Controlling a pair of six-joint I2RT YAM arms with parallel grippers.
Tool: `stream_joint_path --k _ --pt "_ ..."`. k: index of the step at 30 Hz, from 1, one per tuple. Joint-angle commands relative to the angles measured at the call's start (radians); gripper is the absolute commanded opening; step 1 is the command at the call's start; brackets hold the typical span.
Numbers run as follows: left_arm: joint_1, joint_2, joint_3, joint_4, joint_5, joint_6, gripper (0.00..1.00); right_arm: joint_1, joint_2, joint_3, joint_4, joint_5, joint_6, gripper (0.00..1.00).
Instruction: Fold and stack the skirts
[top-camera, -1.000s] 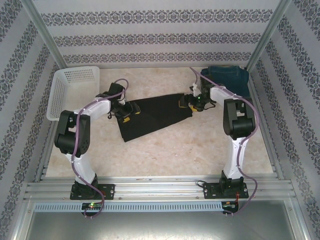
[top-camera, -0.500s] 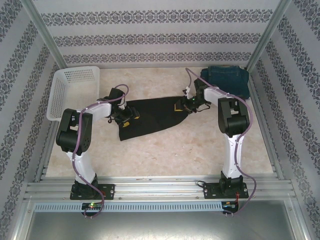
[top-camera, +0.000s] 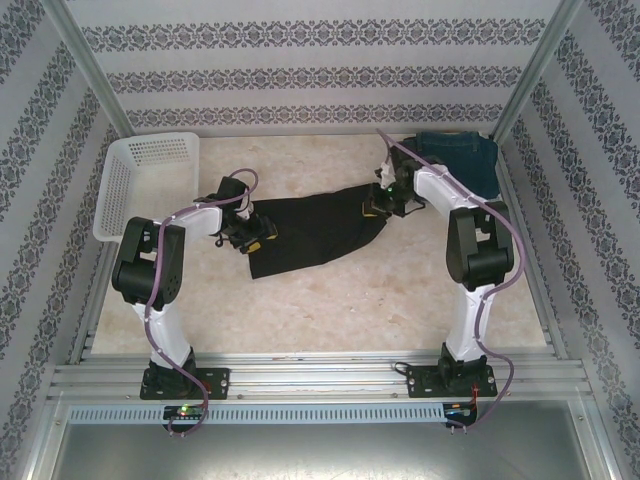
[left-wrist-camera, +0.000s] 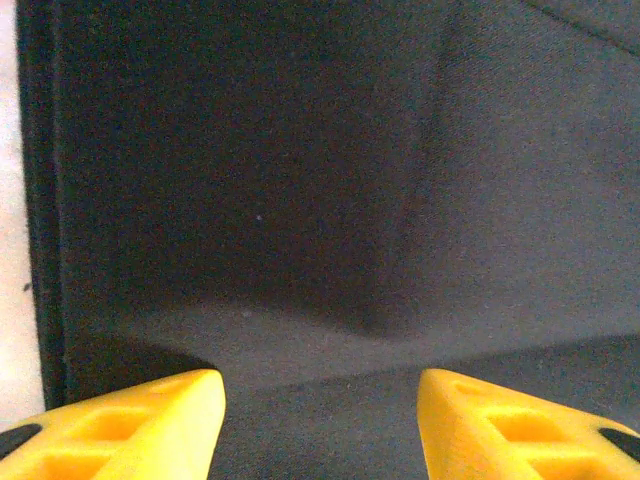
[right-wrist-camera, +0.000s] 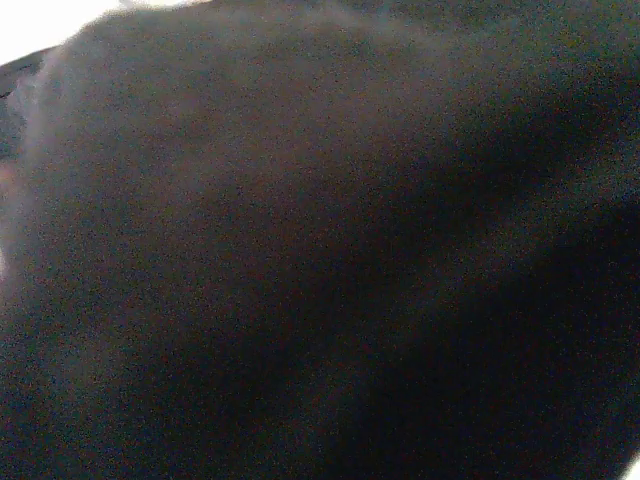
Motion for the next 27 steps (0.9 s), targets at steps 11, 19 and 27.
stream_joint_path --k 11,19,27 --pt "0.019 -0.007 -0.017 -0.122 -0.128 0.103 0.57 0.039 -0.104 -0.039 -0.027 0.413 0.18 0.64" --pt "0.047 -0.069 0.011 -0.169 -0.072 0.136 0.63 -0.12 -0.203 -0.345 0.204 0.016 0.158 0.98" --pt "-0.038 -0.227 0.042 -0.062 0.108 -0.003 0.89 0.005 -0.343 -0.433 0.434 0.042 0.356 0.34"
